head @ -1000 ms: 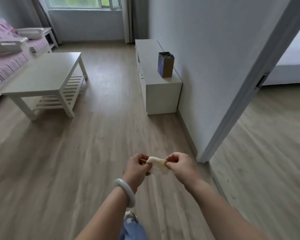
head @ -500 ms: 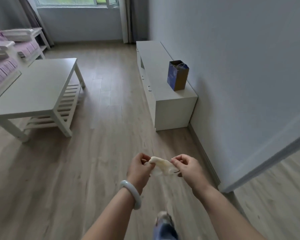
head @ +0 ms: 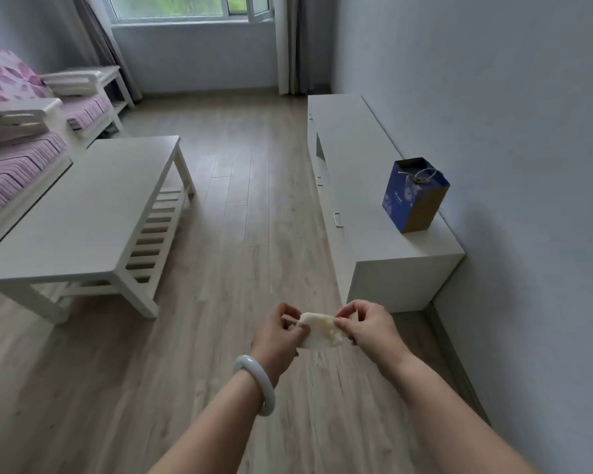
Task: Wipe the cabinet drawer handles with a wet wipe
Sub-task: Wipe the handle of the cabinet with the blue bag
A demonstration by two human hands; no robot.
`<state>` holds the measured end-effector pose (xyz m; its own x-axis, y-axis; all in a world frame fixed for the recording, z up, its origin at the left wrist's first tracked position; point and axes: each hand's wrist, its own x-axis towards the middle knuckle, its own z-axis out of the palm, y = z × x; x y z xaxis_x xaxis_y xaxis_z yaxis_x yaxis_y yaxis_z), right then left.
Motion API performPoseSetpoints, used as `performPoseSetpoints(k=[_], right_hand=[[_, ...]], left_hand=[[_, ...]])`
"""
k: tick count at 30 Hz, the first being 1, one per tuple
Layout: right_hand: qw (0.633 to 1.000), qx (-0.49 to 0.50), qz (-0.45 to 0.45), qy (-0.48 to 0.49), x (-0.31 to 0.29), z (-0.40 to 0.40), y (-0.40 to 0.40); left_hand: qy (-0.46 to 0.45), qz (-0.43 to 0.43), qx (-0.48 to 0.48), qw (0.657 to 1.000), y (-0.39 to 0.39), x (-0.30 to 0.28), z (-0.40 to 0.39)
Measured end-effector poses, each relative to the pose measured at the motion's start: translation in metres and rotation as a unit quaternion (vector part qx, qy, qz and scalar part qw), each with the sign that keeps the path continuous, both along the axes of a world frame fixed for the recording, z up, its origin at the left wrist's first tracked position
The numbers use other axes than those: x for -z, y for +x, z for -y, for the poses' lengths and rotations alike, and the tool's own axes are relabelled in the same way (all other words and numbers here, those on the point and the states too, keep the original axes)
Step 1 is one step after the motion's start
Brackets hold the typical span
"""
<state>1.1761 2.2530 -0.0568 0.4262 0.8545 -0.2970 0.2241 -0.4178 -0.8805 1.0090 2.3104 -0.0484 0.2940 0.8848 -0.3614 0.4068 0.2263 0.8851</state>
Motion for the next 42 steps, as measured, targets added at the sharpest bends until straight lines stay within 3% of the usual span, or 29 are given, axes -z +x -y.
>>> performPoseSetpoints(k=[10, 17, 26, 35, 42], right_hand=[[0.999, -0.006, -0.020, 0.038, 0.011, -0.243, 0.018], [0.998, 0.068, -0.006, 0.010, 0.015, -0.394, 0.027], [0.974, 0.221, -0.038, 0.021, 0.044, -0.519, 0.101], [0.945, 0.315, -0.084, 0.012, 0.070, -0.643, 0.200], [0.906, 0.412, -0.090, -0.024, 0.090, -0.703, 0.251]], left_hand=[[-0.015, 0.011, 0.030, 0.999, 0.034, 0.031, -0.265], [-0.026, 0.028, 0.109, 0.993, 0.067, 0.028, -0.441], [-0.072, 0.027, 0.259, 0.963, 0.165, 0.039, -0.592], [-0.045, -0.022, 0.299, 0.953, 0.283, 0.057, -0.729], [-0.074, -0.044, 0.379, 0.921, 0.357, 0.086, -0.810]])
